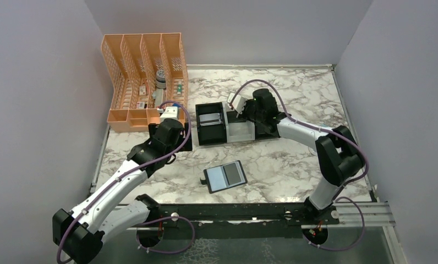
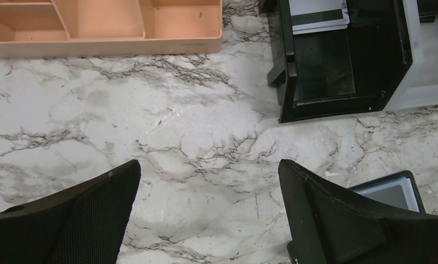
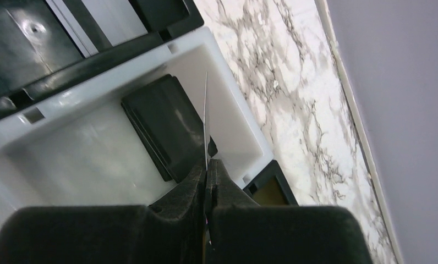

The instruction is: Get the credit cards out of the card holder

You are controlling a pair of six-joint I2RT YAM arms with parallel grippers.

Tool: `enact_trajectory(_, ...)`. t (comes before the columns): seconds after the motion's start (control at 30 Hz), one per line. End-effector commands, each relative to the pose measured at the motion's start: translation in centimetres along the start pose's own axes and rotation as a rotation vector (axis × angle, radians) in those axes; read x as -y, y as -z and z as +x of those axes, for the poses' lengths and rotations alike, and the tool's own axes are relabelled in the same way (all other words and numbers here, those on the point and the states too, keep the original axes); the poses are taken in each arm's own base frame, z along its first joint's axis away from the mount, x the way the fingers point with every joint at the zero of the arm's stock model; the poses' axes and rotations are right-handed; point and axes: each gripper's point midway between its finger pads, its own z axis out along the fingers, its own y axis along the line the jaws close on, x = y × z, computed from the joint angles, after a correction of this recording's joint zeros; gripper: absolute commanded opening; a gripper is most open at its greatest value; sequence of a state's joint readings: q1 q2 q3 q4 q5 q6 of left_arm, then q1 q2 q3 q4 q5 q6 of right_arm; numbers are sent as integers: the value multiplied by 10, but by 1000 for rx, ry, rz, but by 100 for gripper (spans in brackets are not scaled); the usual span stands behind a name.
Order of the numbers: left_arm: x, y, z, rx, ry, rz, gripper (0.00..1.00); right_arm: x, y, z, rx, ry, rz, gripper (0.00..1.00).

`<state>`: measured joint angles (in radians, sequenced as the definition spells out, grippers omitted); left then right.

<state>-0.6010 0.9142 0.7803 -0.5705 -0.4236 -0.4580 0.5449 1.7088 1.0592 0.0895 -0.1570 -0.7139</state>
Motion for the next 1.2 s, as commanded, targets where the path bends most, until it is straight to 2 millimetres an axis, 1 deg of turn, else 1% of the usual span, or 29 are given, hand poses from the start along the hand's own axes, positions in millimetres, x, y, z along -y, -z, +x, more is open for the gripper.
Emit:
enact_trajectory(0.0, -11, -3, 4, -6, -7, -54, 99, 15, -7, 9, -54, 100, 54, 1)
enact_trajectory(0.13, -9, -5, 7, -24, -19, -52, 99, 12, -16, 12, -47, 133, 40, 1)
enact_trajectory(0.23, -8, -4, 4, -19, -15, -42, 99, 9, -25, 15, -60, 140, 9, 1)
enact_trajectory(0.37, -11, -1, 1, 1, -3, -48, 99, 7, -33, 21, -74, 163, -6, 1)
enact_trajectory(0.5, -13, 0, -1, 9, 4, -51, 99, 8, -42, 21, -75, 191, -11, 1)
enact_trajectory(0.6, -13, -1, 1, 1, 1, -51, 99, 5, -48, 26, -83, 214, -32, 1)
enact_trajectory(0.73, -12, -2, 3, -8, -4, -50, 99, 2, -55, 29, -83, 251, -45, 1)
enact_trajectory(0.93, -11, -2, 4, -10, -4, -46, 99, -6, -61, 42, -114, 279, -74, 2)
enact_trajectory(1.03, -12, -2, 4, -9, -4, -46, 99, -9, -61, 45, -123, 281, -87, 5)
enact_trajectory(1.1, -12, -2, 4, -10, -4, -46, 99, -13, -58, 46, -124, 282, -107, 12)
enact_trajectory(1.17, -12, -2, 3, -9, -2, -47, 99, -15, -56, 45, -126, 278, -119, 16)
